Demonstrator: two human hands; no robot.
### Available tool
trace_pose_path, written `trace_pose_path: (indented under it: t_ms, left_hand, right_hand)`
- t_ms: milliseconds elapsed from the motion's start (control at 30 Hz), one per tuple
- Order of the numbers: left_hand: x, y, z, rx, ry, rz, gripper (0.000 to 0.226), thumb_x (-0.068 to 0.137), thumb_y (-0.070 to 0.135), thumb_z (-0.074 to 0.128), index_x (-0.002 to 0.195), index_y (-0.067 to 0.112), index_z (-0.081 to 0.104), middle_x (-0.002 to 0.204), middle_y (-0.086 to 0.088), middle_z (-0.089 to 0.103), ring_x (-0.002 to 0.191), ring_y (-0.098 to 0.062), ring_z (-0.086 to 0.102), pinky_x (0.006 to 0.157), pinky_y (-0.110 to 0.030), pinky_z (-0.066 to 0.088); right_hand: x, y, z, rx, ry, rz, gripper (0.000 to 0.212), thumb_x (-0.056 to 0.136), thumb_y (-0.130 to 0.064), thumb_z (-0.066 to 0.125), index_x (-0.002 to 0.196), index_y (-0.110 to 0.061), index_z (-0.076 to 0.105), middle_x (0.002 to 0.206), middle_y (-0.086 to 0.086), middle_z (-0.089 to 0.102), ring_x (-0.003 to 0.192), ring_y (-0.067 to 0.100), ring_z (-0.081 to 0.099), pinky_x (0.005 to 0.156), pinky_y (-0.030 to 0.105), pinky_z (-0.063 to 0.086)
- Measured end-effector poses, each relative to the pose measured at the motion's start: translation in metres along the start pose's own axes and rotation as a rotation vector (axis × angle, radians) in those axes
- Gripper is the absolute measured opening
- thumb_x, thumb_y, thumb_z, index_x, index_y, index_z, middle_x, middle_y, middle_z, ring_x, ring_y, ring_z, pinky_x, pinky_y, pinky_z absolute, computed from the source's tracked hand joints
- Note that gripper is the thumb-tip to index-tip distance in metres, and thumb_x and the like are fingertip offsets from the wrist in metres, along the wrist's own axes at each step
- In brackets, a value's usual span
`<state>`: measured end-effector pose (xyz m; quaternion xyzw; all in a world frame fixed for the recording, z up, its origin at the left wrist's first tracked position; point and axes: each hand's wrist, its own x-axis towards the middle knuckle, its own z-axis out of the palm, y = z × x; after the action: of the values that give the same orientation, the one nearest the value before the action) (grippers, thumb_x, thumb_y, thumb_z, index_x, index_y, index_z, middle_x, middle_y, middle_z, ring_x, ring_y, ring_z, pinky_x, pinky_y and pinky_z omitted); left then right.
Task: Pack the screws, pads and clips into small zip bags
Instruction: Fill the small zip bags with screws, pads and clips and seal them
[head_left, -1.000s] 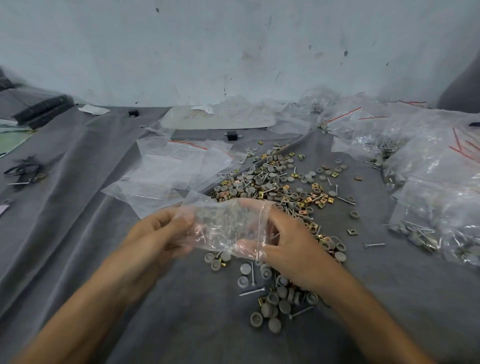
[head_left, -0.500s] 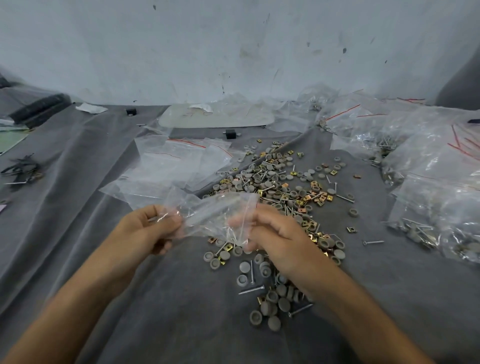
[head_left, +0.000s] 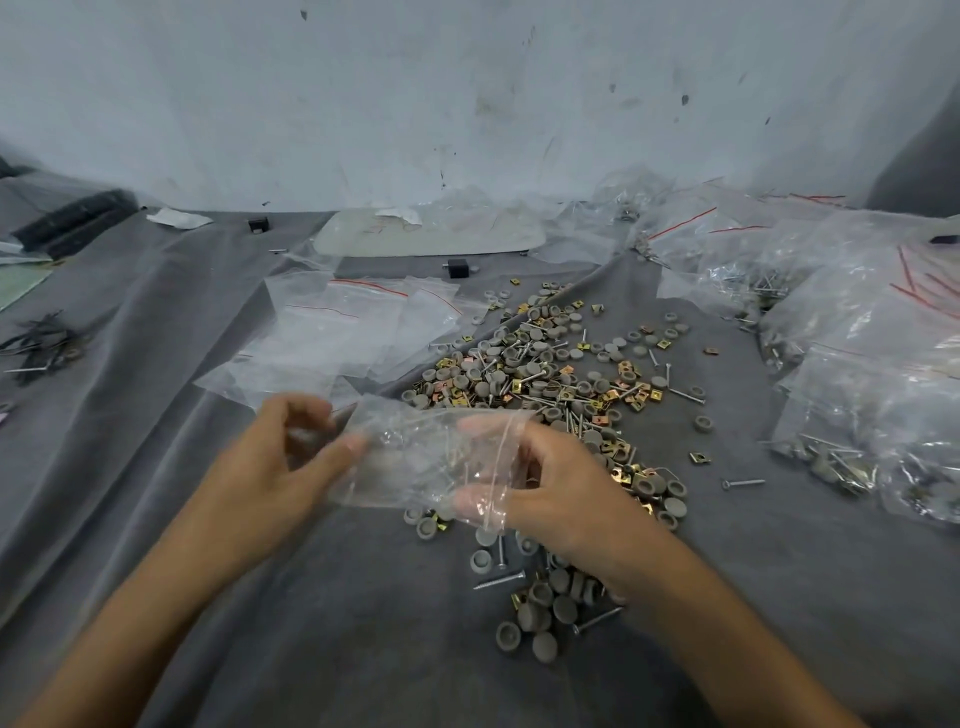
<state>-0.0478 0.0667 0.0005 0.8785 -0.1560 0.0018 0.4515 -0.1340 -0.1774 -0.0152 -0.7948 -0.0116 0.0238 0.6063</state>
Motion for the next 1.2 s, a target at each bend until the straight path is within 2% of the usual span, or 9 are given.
trace_pose_path:
  t_ms: [100, 167, 233, 333, 600, 733, 1000, 1100, 1200]
  left_hand:
    - [-0.013, 0.018, -0.002, 0.291, -0.107, 0.378, 0.093, 0.059, 0.089, 0.068, 0.139, 0.055, 0.037, 0.138, 0.037, 0.04, 0.127, 0.011, 0.039, 0.094, -0.025, 0.041]
    - [-0.022, 0.025, 0.011, 0.368, -0.312, 0.484, 0.122, 0.049, 0.098, 0.063, 0.152, 0.058, 0.012, 0.149, 0.042, 0.021, 0.139, 0.015, 0.021, 0.109, -0.028, 0.03]
    - [-0.027, 0.029, 0.03, 0.431, -0.432, 0.505, 0.122, 0.049, 0.1, 0.057, 0.149, 0.063, -0.001, 0.145, 0.049, 0.014, 0.138, 0.021, 0.011, 0.114, -0.02, 0.017]
    - [-0.022, 0.033, 0.036, 0.36, -0.444, 0.476, 0.109, 0.048, 0.089, 0.065, 0.141, 0.064, 0.013, 0.136, 0.048, 0.023, 0.13, 0.026, 0.014, 0.109, -0.004, 0.01]
    - [-0.007, 0.04, 0.029, 0.34, -0.544, 0.403, 0.108, 0.053, 0.076, 0.081, 0.14, 0.062, 0.018, 0.134, 0.051, 0.024, 0.132, 0.022, 0.019, 0.109, -0.005, 0.018]
    - [-0.008, 0.029, 0.032, 0.258, -0.536, 0.352, 0.117, 0.047, 0.082, 0.08, 0.147, 0.059, 0.022, 0.141, 0.043, 0.032, 0.136, 0.015, 0.028, 0.114, -0.015, 0.026]
    - [-0.012, 0.019, 0.028, 0.239, -0.499, 0.386, 0.112, 0.044, 0.087, 0.076, 0.141, 0.069, 0.022, 0.136, 0.057, 0.024, 0.129, 0.032, 0.014, 0.098, 0.008, 0.015]
    - [-0.013, 0.017, 0.029, 0.235, -0.478, 0.38, 0.106, 0.048, 0.081, 0.081, 0.141, 0.061, 0.033, 0.139, 0.041, 0.04, 0.133, 0.019, 0.029, 0.104, -0.001, 0.023]
    - [-0.013, 0.016, 0.031, 0.201, -0.422, 0.375, 0.094, 0.052, 0.074, 0.084, 0.136, 0.051, 0.048, 0.134, 0.029, 0.052, 0.131, 0.004, 0.043, 0.111, -0.022, 0.035]
  right_hand:
    - [0.0, 0.0, 0.008, -0.149, -0.091, 0.011, 0.047, 0.079, -0.041, 0.084, 0.12, -0.032, 0.064, 0.104, -0.005, 0.071, 0.094, 0.017, 0.068, 0.081, 0.044, 0.061]
    - [0.0, 0.001, 0.016, -0.178, -0.132, -0.046, 0.038, 0.083, -0.029, 0.083, 0.116, -0.023, 0.066, 0.101, 0.002, 0.072, 0.089, 0.023, 0.069, 0.078, 0.05, 0.06]
    - [0.0, 0.002, 0.02, -0.222, -0.125, -0.103, 0.026, 0.084, -0.025, 0.081, 0.105, -0.017, 0.067, 0.095, 0.001, 0.07, 0.082, 0.021, 0.068, 0.073, 0.047, 0.058]
    - [-0.002, -0.001, 0.019, -0.251, -0.112, -0.169, 0.021, 0.082, -0.029, 0.079, 0.098, -0.02, 0.068, 0.088, -0.009, 0.067, 0.075, 0.003, 0.063, 0.066, 0.024, 0.05]
    - [0.004, -0.006, 0.011, -0.236, -0.08, -0.189, 0.026, 0.082, -0.022, 0.083, 0.101, -0.029, 0.066, 0.08, -0.017, 0.063, 0.063, -0.001, 0.057, 0.061, 0.015, 0.043]
    - [0.004, -0.004, 0.011, -0.253, -0.076, -0.177, 0.025, 0.082, -0.017, 0.081, 0.09, -0.034, 0.064, 0.076, -0.02, 0.063, 0.064, 0.0, 0.057, 0.062, 0.017, 0.044]
    - [0.005, -0.001, 0.013, -0.269, -0.083, -0.178, 0.025, 0.079, -0.022, 0.083, 0.083, -0.037, 0.063, 0.073, -0.018, 0.063, 0.065, 0.001, 0.056, 0.063, 0.026, 0.049]
    - [0.004, 0.002, 0.015, -0.29, -0.091, -0.189, 0.024, 0.08, -0.023, 0.081, 0.084, -0.039, 0.063, 0.076, -0.02, 0.063, 0.068, -0.001, 0.057, 0.066, 0.023, 0.045]
    - [0.002, 0.001, 0.016, -0.309, -0.105, -0.22, 0.03, 0.085, -0.022, 0.078, 0.082, -0.045, 0.06, 0.079, -0.023, 0.06, 0.072, -0.004, 0.058, 0.069, 0.015, 0.041]
